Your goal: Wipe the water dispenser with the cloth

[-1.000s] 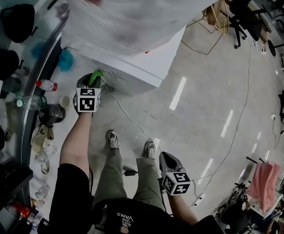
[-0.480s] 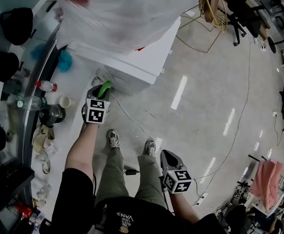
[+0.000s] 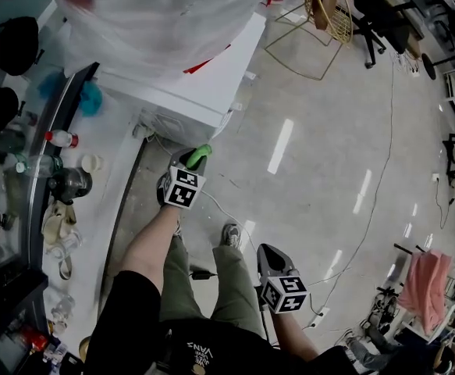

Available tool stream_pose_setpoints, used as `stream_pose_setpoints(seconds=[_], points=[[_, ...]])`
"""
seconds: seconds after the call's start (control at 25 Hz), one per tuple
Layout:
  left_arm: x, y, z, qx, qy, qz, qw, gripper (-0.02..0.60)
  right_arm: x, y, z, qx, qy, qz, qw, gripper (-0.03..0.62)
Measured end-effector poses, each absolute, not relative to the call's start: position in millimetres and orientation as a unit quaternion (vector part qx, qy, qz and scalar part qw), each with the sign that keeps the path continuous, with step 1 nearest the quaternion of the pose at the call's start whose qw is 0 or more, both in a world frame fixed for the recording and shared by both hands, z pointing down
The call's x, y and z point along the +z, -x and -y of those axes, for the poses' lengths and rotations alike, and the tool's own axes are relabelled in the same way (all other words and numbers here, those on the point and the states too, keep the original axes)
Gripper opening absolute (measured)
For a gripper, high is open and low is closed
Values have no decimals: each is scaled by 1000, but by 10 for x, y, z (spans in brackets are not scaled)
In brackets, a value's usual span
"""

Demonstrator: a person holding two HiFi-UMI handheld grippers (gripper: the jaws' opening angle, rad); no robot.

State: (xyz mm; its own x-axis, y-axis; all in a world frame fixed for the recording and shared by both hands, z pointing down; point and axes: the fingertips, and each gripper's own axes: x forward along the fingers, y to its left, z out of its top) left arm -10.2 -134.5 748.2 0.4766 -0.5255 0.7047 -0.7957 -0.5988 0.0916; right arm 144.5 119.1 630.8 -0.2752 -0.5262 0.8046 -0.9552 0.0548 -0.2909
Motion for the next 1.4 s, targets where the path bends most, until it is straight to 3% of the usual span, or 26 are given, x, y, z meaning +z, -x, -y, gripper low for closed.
stream_pose_setpoints(seconds=[0.36,0.96,1.4], points=[[7461,232,1660,331,-826,413,195,112,6382,-1414,-1237,430,-554,670,246,5],[7452,2230,2407,329,-735,550,221,112,6509,-719,-873,434,-540,680,238,5],[7326,2547,2361,318,-710,583,236,112,6422,-622,-653,419,-534,695,236,5]])
